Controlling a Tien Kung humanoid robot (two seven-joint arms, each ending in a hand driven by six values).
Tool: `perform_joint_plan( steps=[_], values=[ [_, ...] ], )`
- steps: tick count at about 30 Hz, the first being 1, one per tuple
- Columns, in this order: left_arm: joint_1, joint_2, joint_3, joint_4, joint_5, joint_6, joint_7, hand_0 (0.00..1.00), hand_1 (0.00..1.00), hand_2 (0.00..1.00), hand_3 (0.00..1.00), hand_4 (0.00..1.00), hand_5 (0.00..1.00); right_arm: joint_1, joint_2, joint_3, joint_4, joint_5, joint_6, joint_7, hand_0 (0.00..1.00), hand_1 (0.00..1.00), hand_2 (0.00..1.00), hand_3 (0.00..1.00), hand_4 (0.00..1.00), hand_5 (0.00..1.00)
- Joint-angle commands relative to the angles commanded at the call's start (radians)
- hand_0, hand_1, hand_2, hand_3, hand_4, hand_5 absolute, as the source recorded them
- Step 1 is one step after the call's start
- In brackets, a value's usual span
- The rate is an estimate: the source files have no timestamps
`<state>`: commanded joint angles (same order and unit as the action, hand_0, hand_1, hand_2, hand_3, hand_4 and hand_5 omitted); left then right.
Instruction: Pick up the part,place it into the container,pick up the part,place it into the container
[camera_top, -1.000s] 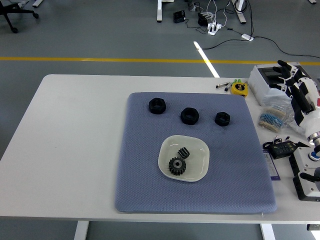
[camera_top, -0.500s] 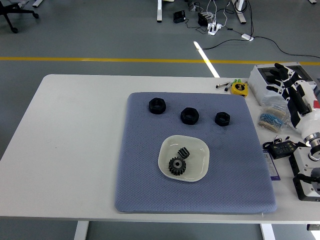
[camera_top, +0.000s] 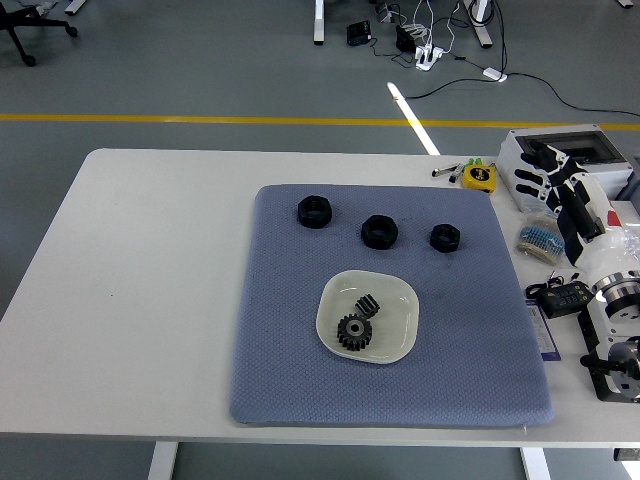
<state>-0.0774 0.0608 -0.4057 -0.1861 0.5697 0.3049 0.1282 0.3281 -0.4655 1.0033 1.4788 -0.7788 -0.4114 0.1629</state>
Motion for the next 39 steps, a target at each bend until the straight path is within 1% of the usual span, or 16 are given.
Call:
perform_joint_plan(
  steps=[5, 10, 15, 20, 27, 31, 35, 39],
  values=[
    [-0.001, 0.001, 0.006, -0.001, -0.005, 0.001, -0.003, 0.706, 0.683, 0.729, 0.577, 0.666, 0.603, -0.006, 0.002, -0.001, 0.004, -0.001, 0.010, 0.001, 0.734, 0.751, 0.813, 0.837, 0.998, 0.855],
    [-0.003, 0.001, 0.018, -0.001, -0.022, 0.001, -0.007, 0.706, 0.681, 0.727, 0.576, 0.665, 0.603, -0.011, 0.014, 0.010, 0.000, 0.040, 0.036, 0.040, 0.724, 0.749, 0.813, 0.835, 0.998, 0.851],
    [-0.005, 0.001, 0.028, -0.002, -0.033, 0.001, -0.009, 0.706, 0.679, 0.726, 0.577, 0.664, 0.603, -0.017, 0.019, 0.014, 0.000, 0.075, 0.055, 0.067, 0.712, 0.742, 0.813, 0.836, 0.998, 0.851],
    [0.000, -0.001, 0.018, -0.002, -0.029, -0.001, -0.010, 0.706, 0.681, 0.726, 0.577, 0.664, 0.601, -0.021, 0.024, 0.008, -0.006, 0.120, 0.068, 0.088, 0.700, 0.730, 0.808, 0.831, 0.998, 0.856],
    [0.005, -0.004, 0.011, -0.002, -0.023, -0.011, -0.016, 0.706, 0.681, 0.738, 0.581, 0.662, 0.593, -0.021, 0.026, 0.003, -0.015, 0.159, 0.076, 0.100, 0.690, 0.723, 0.806, 0.827, 0.998, 0.858],
    [0.010, -0.005, 0.001, -0.002, -0.021, -0.015, -0.023, 0.706, 0.684, 0.744, 0.585, 0.665, 0.595, -0.008, 0.026, 0.007, -0.027, 0.174, 0.076, 0.101, 0.688, 0.721, 0.805, 0.826, 0.998, 0.859],
    [0.013, -0.005, -0.001, -0.002, -0.026, -0.019, -0.033, 0.706, 0.684, 0.744, 0.585, 0.665, 0.595, 0.004, 0.014, 0.017, -0.032, 0.166, 0.070, 0.094, 0.688, 0.721, 0.805, 0.826, 0.998, 0.859],
    [0.011, -0.007, -0.018, -0.003, -0.002, -0.026, -0.028, 0.706, 0.686, 0.746, 0.591, 0.666, 0.591, 0.013, 0.002, 0.011, -0.034, 0.168, 0.070, 0.089, 0.687, 0.720, 0.803, 0.826, 0.998, 0.860]
  ],
)
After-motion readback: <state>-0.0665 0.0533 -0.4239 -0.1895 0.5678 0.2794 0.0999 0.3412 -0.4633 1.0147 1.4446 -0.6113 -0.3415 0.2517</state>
